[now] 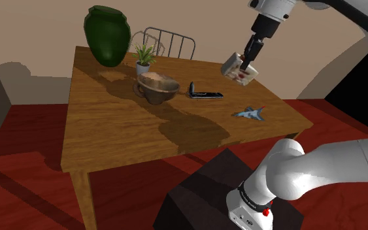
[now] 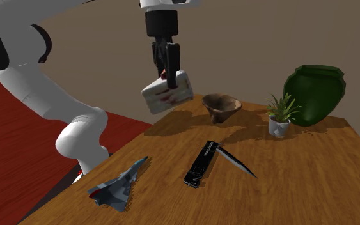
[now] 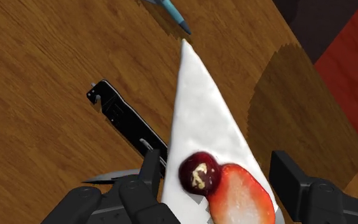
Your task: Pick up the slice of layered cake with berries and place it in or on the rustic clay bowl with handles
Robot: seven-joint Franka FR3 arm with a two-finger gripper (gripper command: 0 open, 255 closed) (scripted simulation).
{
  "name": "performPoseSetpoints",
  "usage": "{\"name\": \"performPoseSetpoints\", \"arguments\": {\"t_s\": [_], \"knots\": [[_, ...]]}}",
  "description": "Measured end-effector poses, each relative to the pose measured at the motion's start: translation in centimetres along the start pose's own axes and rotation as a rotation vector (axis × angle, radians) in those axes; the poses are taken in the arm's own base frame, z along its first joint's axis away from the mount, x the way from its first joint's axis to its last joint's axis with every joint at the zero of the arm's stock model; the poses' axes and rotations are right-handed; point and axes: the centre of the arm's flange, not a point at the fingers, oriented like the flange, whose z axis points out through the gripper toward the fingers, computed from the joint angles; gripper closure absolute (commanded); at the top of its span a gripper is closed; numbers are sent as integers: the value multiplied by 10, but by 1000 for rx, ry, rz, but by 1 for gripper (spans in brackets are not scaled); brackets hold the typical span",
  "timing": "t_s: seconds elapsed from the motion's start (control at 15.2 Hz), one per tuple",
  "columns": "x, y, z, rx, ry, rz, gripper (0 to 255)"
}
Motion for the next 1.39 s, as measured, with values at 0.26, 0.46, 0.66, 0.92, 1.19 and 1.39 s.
{"name": "performPoseSetpoints", "arguments": {"t_s": [0.26,0.46,0.66,0.92,1.19,1.39], "knots": [[45,-20,-1,0,-1,0,255],[80,-36,-3,0,-1,0,255],[119,-53,1,0,-1,-1,255],[163,-77,-2,0,-1,0,255],[212,-98,-5,0,-1,0,255],[248,-115,-4,-1,-1,0,255]]}}
